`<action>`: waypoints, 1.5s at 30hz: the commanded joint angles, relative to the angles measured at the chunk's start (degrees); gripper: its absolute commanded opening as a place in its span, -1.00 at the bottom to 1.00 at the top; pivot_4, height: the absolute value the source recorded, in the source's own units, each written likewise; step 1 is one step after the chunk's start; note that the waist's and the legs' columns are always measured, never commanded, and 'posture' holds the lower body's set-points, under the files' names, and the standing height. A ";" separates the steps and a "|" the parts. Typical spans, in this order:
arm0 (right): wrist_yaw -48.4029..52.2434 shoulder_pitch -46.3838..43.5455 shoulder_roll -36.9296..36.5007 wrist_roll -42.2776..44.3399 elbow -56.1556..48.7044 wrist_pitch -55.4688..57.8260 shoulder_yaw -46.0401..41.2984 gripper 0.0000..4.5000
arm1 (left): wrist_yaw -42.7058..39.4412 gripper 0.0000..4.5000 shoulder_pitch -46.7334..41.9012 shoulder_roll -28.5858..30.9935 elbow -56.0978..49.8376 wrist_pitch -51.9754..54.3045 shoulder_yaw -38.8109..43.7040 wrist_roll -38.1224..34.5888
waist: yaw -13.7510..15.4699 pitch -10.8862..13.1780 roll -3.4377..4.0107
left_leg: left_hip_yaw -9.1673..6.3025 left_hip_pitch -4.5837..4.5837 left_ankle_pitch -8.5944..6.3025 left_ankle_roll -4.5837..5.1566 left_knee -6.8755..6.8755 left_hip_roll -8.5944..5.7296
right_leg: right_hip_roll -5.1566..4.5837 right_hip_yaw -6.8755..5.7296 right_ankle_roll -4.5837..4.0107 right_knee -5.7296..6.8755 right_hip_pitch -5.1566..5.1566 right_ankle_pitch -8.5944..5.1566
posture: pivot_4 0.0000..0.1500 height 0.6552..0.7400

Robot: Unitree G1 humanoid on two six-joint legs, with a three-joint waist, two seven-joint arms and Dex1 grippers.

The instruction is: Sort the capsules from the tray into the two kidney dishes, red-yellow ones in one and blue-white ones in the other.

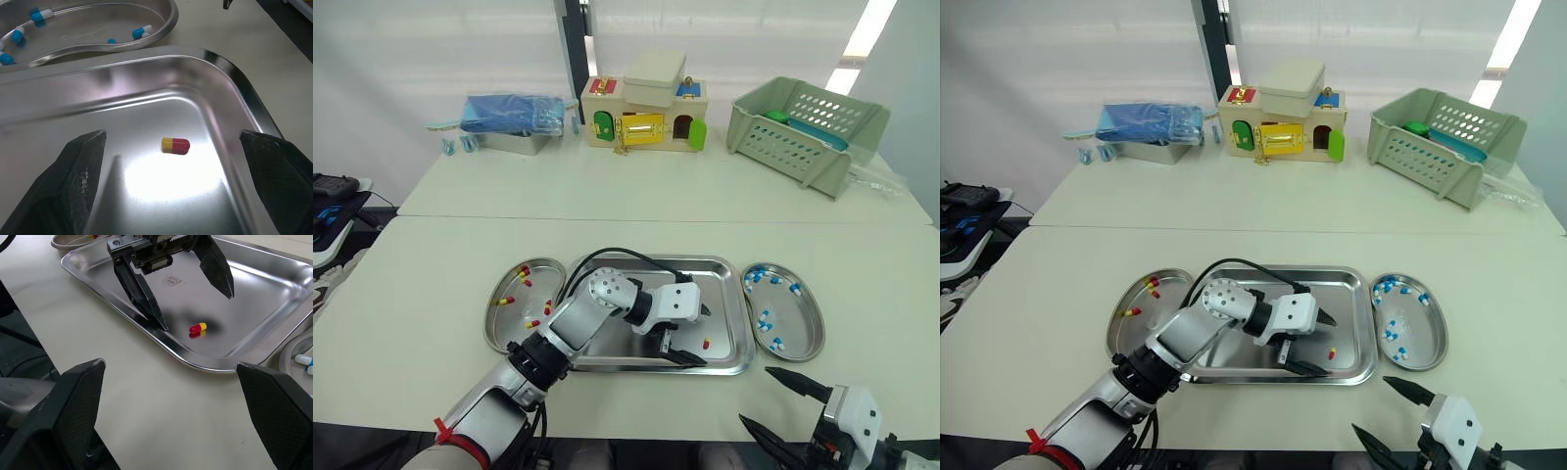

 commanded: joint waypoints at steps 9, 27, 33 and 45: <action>-3.80 -1.66 -2.13 1.22 -4.90 3.51 1.07 1.00 | -0.66 0.30 -1.98 -2.71 3.37 -3.08 -0.85 3.34 | 0.00 0.00 0.00 | -0.02 -0.01 0.00 0.00 0.01 -0.01 | 0.00 -0.02 0.00 0.01 0.00 0.00 | 1.00 1.00; -4.71 -1.42 -2.63 1.35 -5.35 4.17 1.51 1.00 | -2.23 -0.36 -2.10 -3.57 5.49 -3.52 -1.73 6.12 | 0.00 0.00 0.00 | -0.02 0.00 0.00 0.00 0.01 -0.01 | 0.00 -0.02 0.00 0.01 0.01 0.00 | 1.00 1.00; -4.47 -1.44 -2.48 0.86 -4.29 3.19 2.03 1.00 | -3.00 -0.85 -1.40 -3.21 4.54 -2.88 -1.78 6.34 | 0.00 -0.01 0.01 | -0.02 0.00 0.00 0.00 0.02 -0.01 | 0.00 -0.02 0.00 0.01 0.01 0.00 | 1.00 1.00; -2.08 -1.47 -4.27 1.21 -5.01 1.63 2.92 1.00 | -1.78 -0.85 -0.85 -1.05 -6.47 7.51 6.17 -0.36 | -0.09 -0.01 0.01 | -0.04 -0.01 0.00 0.00 0.02 -0.01 | 0.00 -0.02 0.00 0.02 0.01 0.00 | 1.00 1.00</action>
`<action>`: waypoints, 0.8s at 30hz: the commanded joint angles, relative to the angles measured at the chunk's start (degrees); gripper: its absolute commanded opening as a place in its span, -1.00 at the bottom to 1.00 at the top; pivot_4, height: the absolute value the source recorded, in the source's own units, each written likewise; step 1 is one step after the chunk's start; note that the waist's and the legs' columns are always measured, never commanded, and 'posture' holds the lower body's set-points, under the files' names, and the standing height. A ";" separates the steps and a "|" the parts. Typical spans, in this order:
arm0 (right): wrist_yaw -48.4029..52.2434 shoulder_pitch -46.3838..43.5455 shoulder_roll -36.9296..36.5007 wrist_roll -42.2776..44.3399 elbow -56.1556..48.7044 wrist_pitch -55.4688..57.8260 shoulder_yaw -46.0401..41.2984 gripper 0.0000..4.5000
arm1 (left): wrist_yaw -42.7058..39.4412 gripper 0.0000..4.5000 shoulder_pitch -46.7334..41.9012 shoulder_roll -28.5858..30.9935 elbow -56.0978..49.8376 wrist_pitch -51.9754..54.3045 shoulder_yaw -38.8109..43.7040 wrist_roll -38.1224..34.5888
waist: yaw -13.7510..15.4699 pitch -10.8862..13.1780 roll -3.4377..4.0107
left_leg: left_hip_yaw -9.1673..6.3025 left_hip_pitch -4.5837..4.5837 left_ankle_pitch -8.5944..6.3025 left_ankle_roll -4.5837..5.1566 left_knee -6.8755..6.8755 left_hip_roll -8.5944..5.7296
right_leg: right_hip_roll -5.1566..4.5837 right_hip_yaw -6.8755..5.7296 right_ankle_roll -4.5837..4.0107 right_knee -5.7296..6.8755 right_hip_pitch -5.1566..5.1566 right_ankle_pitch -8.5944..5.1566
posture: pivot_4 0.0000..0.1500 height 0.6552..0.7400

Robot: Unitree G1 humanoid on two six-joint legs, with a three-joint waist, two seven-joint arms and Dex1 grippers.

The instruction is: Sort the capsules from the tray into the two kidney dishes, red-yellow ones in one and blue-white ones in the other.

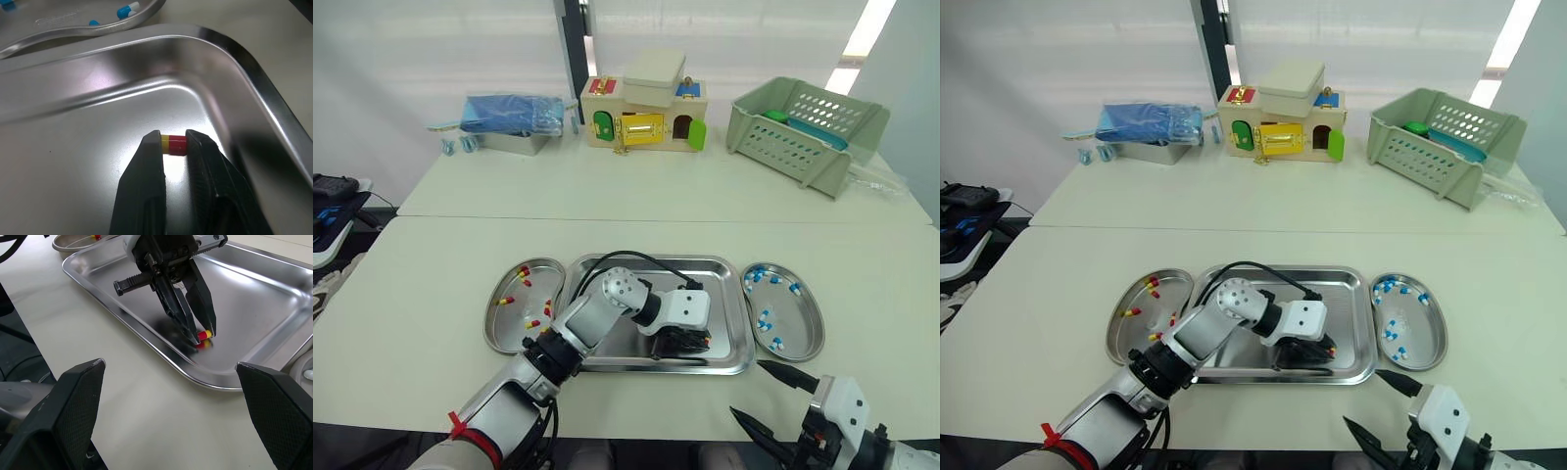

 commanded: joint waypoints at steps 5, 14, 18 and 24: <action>3.98 0.06 -3.55 0.90 -1.53 -2.65 0.60 1.00 | 3.81 -0.85 1.78 6.99 -16.60 16.26 13.18 -8.47 | -0.18 -0.03 0.05 | 0.00 0.03 0.00 0.00 -0.01 0.01 | 0.00 0.01 0.00 0.01 0.00 0.00 | 1.00 1.00; 7.06 -5.59 -5.92 3.21 1.93 -2.30 0.36 1.00 | 8.70 -0.85 17.54 25.91 -27.69 28.01 32.98 -13.38 | -0.66 -0.02 0.04 | -0.04 0.09 0.00 0.00 -0.06 0.06 | 0.03 0.01 -0.01 0.01 -0.01 -0.01 | 1.00 1.00; 9.43 -6.07 -6.98 3.75 4.68 -3.65 -0.42 1.00 | 10.80 -0.85 24.22 31.31 -26.65 27.06 39.25 -13.57 | 0.23 -0.03 -0.05 | -0.04 0.06 0.00 0.01 -0.02 0.03 | 0.00 -0.01 -0.01 0.01 0.03 0.00 | 1.00 1.00; 12.29 -6.30 -7.96 3.82 8.17 -5.67 -1.02 1.00 | 12.40 -0.85 30.72 34.94 -24.73 25.09 45.05 -14.66 | 0.14 -0.03 -0.05 | -0.02 0.06 -0.01 0.01 -0.04 0.02 | -0.04 -0.02 -0.01 0.00 0.03 0.00 | 1.00 1.00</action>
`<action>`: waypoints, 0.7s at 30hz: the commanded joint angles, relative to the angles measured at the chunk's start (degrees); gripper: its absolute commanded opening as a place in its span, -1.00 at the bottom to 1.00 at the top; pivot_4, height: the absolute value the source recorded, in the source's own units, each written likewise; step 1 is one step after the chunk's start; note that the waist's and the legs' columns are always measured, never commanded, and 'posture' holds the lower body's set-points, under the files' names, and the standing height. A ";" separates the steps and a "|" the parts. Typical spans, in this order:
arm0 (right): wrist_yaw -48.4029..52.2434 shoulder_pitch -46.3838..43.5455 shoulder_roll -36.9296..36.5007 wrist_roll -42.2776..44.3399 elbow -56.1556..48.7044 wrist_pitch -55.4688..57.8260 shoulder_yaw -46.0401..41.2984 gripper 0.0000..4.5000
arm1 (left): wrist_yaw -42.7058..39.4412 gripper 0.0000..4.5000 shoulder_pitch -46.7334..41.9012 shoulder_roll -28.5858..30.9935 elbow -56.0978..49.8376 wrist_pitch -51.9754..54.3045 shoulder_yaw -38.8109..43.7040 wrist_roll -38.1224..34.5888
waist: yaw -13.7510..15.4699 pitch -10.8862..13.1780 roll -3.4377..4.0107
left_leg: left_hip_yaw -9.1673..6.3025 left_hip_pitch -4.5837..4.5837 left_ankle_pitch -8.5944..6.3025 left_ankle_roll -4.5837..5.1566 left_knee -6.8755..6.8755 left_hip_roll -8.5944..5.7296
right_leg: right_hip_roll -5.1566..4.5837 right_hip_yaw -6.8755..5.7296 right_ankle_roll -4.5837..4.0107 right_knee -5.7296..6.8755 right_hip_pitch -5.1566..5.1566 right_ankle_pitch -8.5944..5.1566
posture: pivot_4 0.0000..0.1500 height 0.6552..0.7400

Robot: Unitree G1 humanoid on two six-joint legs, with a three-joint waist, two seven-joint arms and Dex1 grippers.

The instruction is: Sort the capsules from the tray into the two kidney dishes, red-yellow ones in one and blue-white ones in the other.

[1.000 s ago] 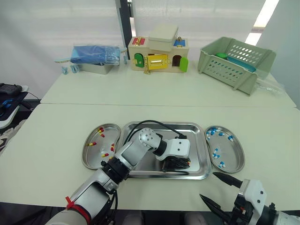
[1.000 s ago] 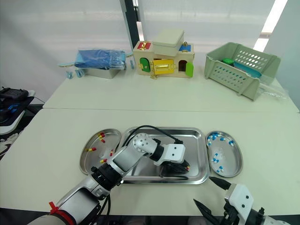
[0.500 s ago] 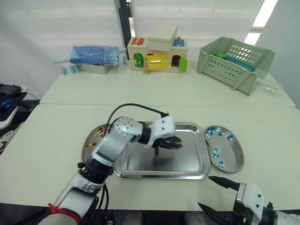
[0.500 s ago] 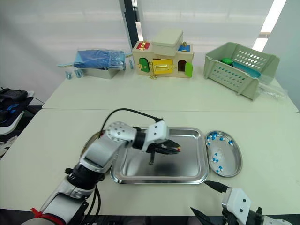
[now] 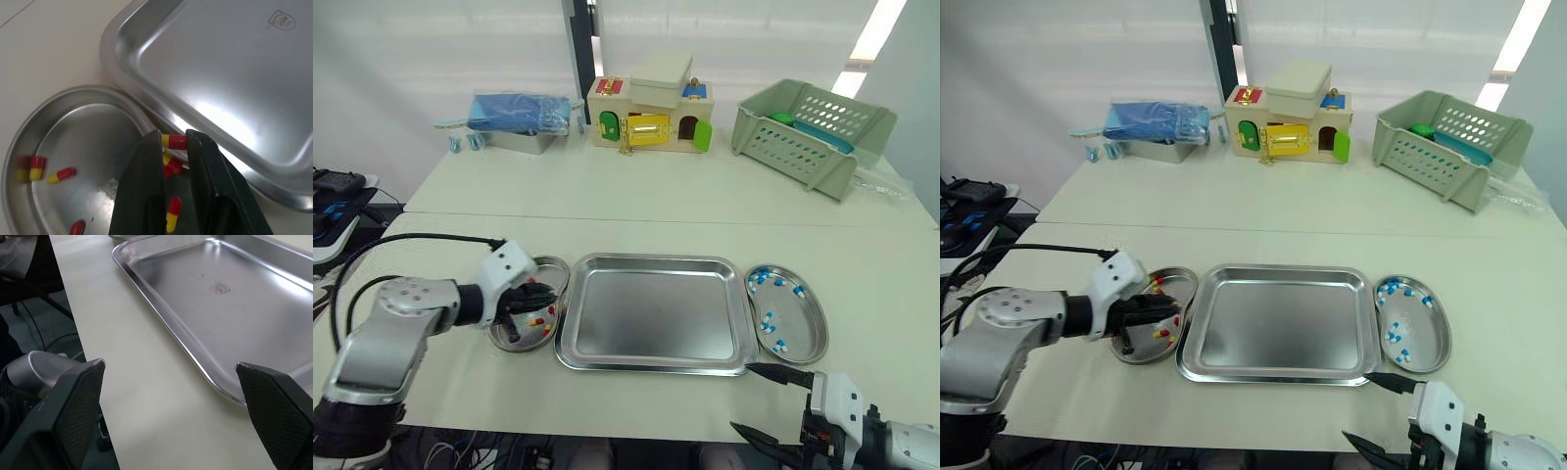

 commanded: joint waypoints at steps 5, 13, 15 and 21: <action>1.48 -0.91 0.02 1.28 0.97 -2.51 -0.39 1.00 | 2.05 -0.85 1.13 1.39 1.03 -2.83 1.53 -1.20 | -0.06 -0.01 -0.01 | 0.00 0.00 0.00 0.00 0.00 0.01 | 0.00 0.00 0.00 0.02 0.00 0.00 | 1.00 1.00; 1.33 0.46 0.67 0.88 1.55 -4.10 -0.78 1.00 | 2.64 -0.85 0.48 1.93 2.36 -2.95 -0.15 -1.79 | -0.14 -0.01 -0.01 | 0.01 0.00 0.00 0.00 -0.01 0.01 | 0.01 0.00 0.00 0.02 -0.01 0.00 | 1.00 1.00; 1.22 0.65 0.69 0.84 1.63 -4.37 -0.78 1.00 | 2.66 -0.85 0.51 2.31 2.43 -2.87 -0.42 -1.85 | -0.14 -0.01 -0.01 | 0.01 0.00 0.00 0.00 -0.01 0.01 | 0.01 0.00 0.00 0.02 -0.01 0.00 | 1.00 1.00; 0.99 1.48 0.87 0.76 1.86 -5.07 -0.99 1.00 | 2.75 -0.03 -0.12 2.95 3.00 -3.40 -1.27 -2.20 | -0.15 -0.01 -0.01 | 0.01 0.00 0.00 0.00 -0.01 0.01 | 0.02 0.01 0.00 0.03 -0.01 0.00 | 1.00 1.00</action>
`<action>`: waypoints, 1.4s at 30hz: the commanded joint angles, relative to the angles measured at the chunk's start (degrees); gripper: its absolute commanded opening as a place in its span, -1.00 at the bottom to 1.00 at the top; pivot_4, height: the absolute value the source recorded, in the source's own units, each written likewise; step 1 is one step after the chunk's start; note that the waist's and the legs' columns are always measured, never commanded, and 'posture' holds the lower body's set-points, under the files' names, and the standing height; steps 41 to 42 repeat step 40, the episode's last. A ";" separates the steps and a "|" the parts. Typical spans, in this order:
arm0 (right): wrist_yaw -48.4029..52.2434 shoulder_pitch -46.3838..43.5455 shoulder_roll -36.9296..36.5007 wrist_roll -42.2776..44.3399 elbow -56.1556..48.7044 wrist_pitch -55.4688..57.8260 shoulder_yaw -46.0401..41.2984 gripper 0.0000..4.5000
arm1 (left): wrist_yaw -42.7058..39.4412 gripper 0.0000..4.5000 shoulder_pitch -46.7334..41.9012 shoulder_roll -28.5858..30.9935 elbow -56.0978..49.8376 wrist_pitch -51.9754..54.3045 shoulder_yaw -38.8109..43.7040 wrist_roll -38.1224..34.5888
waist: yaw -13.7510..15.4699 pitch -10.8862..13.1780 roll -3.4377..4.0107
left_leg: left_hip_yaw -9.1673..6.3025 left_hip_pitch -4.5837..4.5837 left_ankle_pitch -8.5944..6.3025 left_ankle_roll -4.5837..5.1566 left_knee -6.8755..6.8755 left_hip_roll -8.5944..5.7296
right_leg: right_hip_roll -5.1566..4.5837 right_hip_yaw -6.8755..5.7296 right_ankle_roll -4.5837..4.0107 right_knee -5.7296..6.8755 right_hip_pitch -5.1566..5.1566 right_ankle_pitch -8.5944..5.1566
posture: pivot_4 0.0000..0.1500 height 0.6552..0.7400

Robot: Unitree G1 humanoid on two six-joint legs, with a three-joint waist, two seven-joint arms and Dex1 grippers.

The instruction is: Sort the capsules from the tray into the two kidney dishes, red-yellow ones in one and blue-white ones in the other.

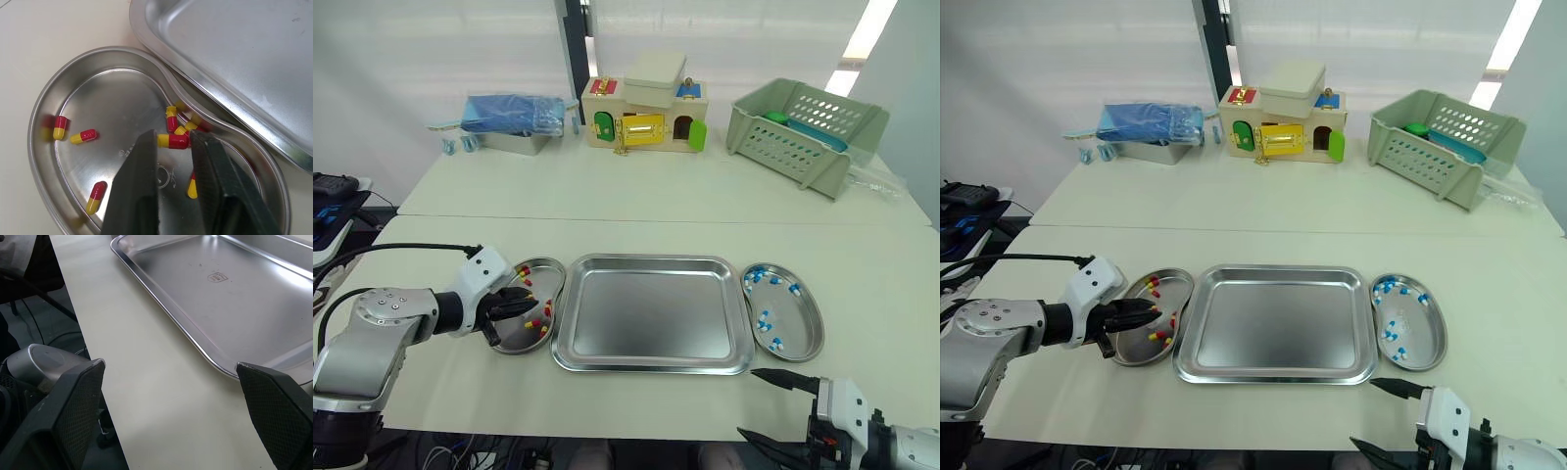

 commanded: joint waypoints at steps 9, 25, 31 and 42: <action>-0.88 0.53 -1.11 3.49 -2.13 2.44 -3.53 1.00 | -1.43 0.99 -1.11 2.66 1.91 -1.36 1.11 -1.57 | -0.10 0.00 0.00 | 0.00 0.01 0.00 0.00 0.00 0.01 | 0.01 0.00 0.00 0.01 0.00 0.00 | 1.00 1.00; 6.46 -9.01 -23.22 14.10 17.32 26.46 -28.40 1.00 | -7.20 0.99 13.32 13.06 22.78 -9.74 22.33 -0.88 | -0.52 0.02 -0.08 | 0.16 0.04 -0.02 0.03 -0.07 0.05 | 0.03 0.10 -0.01 -0.01 -0.06 0.00 | 1.00 1.00; 9.47 -18.25 -26.34 8.20 27.85 23.23 -23.36 1.00 | -6.50 0.99 18.68 10.91 22.07 -10.40 27.11 -1.28 | -0.41 0.04 -0.08 | 0.15 -0.03 -0.01 0.02 -0.07 0.04 | 0.00 0.07 -0.01 -0.02 -0.09 0.00 | 1.00 1.00; 12.83 -27.69 -26.77 3.50 35.08 19.53 -17.41 1.00 | -3.50 0.99 22.92 6.82 17.22 -9.69 30.31 -2.28 | -0.66 0.04 -0.07 | 0.16 -0.01 -0.01 0.01 -0.06 0.05 | -0.02 0.08 -0.01 0.00 -0.08 0.00 | 1.00 1.00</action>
